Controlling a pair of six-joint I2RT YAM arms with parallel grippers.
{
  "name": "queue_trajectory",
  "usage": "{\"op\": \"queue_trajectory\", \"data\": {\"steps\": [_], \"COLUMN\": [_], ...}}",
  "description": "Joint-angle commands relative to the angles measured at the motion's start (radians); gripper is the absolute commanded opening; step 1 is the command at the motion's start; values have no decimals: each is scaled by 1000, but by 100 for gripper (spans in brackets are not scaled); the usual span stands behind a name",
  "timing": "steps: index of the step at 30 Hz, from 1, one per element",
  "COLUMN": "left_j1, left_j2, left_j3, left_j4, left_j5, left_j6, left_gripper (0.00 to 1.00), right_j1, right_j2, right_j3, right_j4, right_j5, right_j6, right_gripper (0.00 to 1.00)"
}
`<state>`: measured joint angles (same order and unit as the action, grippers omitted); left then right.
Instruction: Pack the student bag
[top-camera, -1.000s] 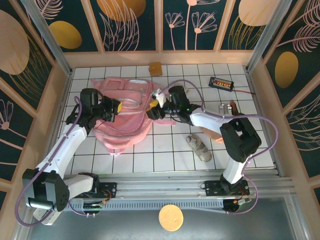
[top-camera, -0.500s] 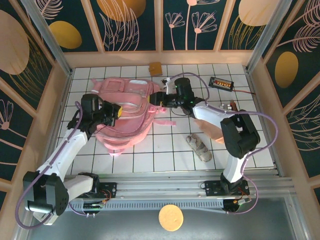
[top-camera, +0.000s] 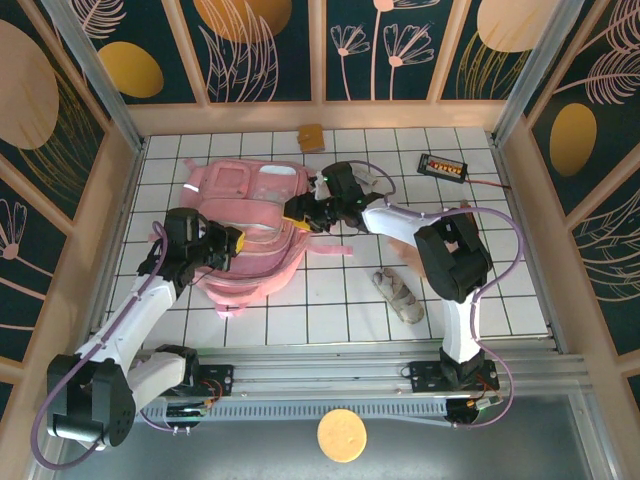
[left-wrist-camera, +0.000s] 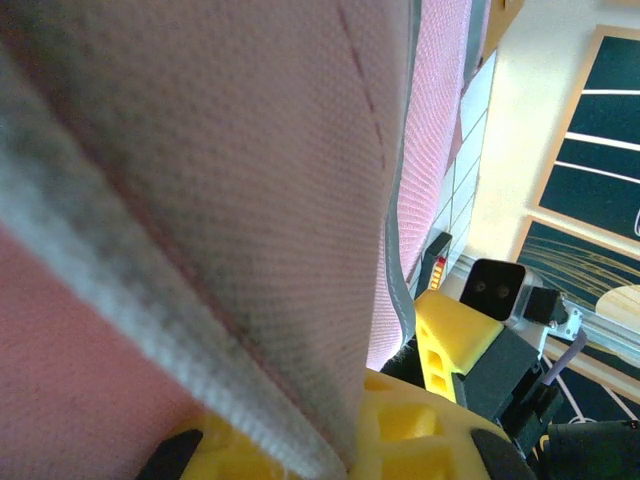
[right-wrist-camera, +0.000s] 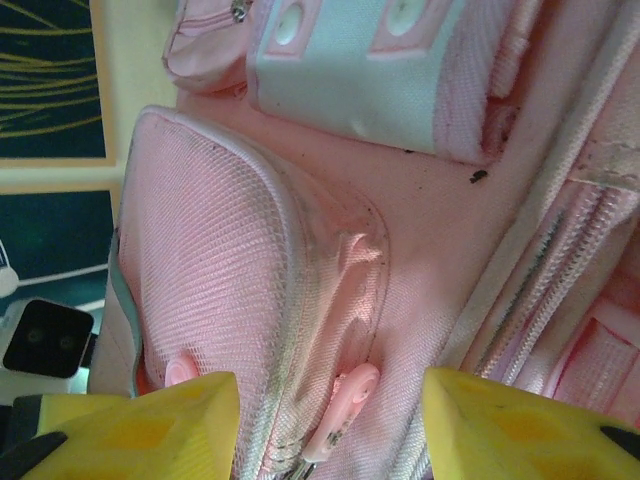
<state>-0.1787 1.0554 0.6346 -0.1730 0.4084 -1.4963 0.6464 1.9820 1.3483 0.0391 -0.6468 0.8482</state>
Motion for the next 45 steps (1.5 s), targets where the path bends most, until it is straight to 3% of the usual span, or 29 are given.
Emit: {"op": "queue_trajectory", "data": {"steps": [1,4,10,12,16,22,26,32,38,45], "left_j1": [-2,-2,-2,-2,-2,-2,-2,-2,-2,-2], "left_j2": [-24,-24,-12,-7,10,40,58,75,78,78], "left_j3": [7,-6,-3,2,8,10,4,5,24,23], "left_j4": [62,84,136,154,184,235,257,277,277,283], "left_j5": [31,23,7,2,-10,-14,-4,6,16,15], "left_j6": [-7,-23,-49,-58,-73,-84,-85,-87,-88,-94], "left_gripper": [0,0,0,0,0,0,0,0,0,0], "right_j1": [15,22,-8,-28,-93,-313,-309,-293,-435,-746], "right_j2": [11,-30,-93,-139,-249,-438,-469,-531,-647,-815], "right_j3": [-34,-94,-97,-83,-40,-241,-293,-381,-410,-555], "right_j4": [-31,1,-51,-127,-449,-673,-837,-910,-899,-872], "right_j5": [-30,-23,6,64,288,425,496,576,638,537], "right_j6": [104,154,94,25,-196,-316,-419,-416,-296,-264], "right_gripper": [53,54,57,58,65,74,90,93,95,93]}}
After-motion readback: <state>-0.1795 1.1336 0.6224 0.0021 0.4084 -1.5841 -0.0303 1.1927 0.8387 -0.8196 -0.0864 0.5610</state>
